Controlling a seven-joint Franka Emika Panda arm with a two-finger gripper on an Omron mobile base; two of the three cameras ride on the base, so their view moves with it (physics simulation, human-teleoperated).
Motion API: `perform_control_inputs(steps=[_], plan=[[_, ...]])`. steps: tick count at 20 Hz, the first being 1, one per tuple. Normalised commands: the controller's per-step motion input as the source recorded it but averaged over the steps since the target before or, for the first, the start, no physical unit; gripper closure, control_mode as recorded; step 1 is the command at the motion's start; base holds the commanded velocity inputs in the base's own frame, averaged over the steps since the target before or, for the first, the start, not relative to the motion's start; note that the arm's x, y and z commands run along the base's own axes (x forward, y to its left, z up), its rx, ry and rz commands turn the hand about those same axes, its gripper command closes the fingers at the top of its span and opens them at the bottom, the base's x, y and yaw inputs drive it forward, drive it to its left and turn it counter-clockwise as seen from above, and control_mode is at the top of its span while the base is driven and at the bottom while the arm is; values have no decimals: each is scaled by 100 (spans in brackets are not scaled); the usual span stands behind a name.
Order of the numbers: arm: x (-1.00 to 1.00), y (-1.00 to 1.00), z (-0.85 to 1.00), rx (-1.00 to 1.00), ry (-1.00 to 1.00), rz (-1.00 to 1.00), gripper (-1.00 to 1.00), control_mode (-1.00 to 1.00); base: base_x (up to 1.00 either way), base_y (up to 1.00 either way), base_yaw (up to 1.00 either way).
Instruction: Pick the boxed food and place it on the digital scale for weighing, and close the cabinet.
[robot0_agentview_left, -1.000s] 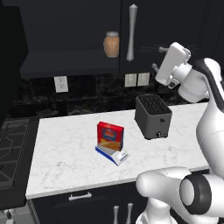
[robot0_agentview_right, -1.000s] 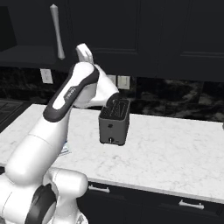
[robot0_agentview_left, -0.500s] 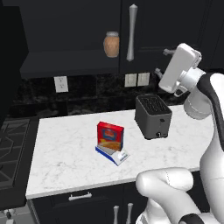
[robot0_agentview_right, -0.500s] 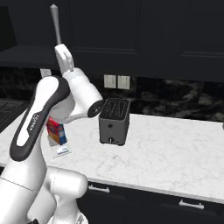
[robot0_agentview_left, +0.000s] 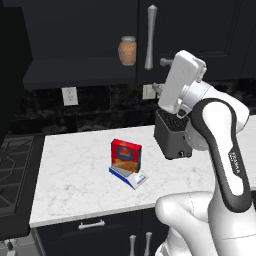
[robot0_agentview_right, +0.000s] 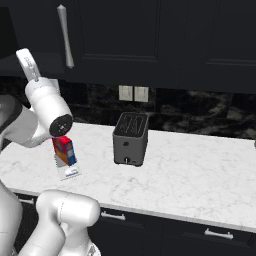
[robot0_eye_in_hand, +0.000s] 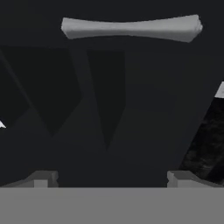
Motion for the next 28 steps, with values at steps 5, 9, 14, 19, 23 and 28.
perform_control_inputs(steps=[5,9,14,19,23,28], plan=[[-7,90,-10,3,0,0,-100,-100,0,0,0],[-12,86,-16,5,0,0,-100,-100,0,0,0],[-6,53,-11,3,-7,0,-100,-100,0,0,0],[-3,49,-28,9,-2,0,-100,-100,0,0,0],[-27,13,-34,12,-2,0,-100,-100,0,0,0],[-44,31,-42,1,-8,0,-100,-100,0,0,0]])
